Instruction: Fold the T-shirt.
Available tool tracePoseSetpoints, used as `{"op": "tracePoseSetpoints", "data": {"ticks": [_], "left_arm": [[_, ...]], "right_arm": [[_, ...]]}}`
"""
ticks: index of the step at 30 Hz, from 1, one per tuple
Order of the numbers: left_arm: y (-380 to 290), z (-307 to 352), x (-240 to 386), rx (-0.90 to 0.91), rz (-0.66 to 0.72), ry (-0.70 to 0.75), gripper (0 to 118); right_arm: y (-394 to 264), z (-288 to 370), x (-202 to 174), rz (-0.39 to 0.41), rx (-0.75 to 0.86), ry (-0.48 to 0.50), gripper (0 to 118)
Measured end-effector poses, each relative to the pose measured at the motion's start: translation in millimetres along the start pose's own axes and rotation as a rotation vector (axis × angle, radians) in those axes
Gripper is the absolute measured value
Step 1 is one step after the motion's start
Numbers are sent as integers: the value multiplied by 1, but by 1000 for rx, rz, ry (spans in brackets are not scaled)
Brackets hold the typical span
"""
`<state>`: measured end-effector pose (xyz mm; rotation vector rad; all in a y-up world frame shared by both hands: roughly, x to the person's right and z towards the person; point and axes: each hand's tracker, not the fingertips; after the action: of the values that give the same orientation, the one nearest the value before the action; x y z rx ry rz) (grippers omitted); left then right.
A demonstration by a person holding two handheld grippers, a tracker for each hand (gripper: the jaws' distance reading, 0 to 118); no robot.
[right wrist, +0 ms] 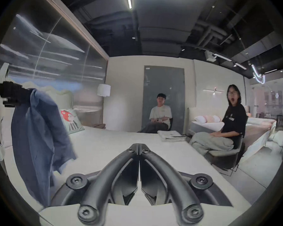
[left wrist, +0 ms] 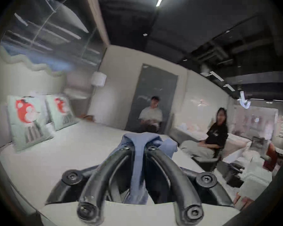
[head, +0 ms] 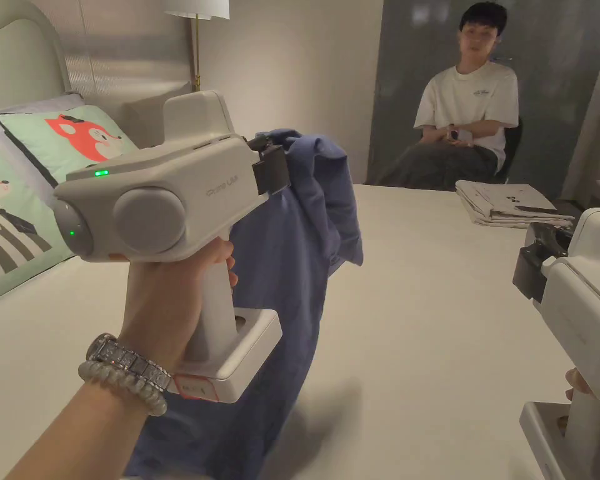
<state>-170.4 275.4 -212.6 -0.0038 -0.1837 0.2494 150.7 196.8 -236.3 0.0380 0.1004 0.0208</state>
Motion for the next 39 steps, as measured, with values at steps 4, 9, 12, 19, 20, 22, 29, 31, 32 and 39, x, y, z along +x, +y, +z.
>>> {"op": "tracePoseSetpoints", "data": {"ticks": [4,9,12,19,20,22,29,31,32,39], "left_arm": [[-47,-27,41,-140,20,-102,3],[-140,-50,80,-376,30,-204,3],[-195,-58,99,-531,30,-258,3],[-292,-54,137,-811,-100,-338,3],[-299,-54,138,-828,-119,-339,3],[-310,-53,138,-864,-130,-336,4],[-251,-37,96,-608,-68,-302,101],[-209,-25,67,-449,-79,-214,101],[-191,-18,54,-390,-85,-167,101],[-74,60,-50,29,-151,284,99]], "right_arm": [[-3,20,35,-2,-9,-77,0],[-15,43,72,23,-40,-152,0],[-22,54,89,20,-58,-190,0],[-37,63,108,-6,-100,-230,0],[-39,63,108,-9,-103,-229,0],[-40,63,107,-11,-107,-225,0],[-38,61,96,-6,-91,-190,0],[-35,59,91,-6,-77,-177,0],[-34,58,89,-10,-69,-170,0],[-28,46,68,-27,-24,-123,0]]}}
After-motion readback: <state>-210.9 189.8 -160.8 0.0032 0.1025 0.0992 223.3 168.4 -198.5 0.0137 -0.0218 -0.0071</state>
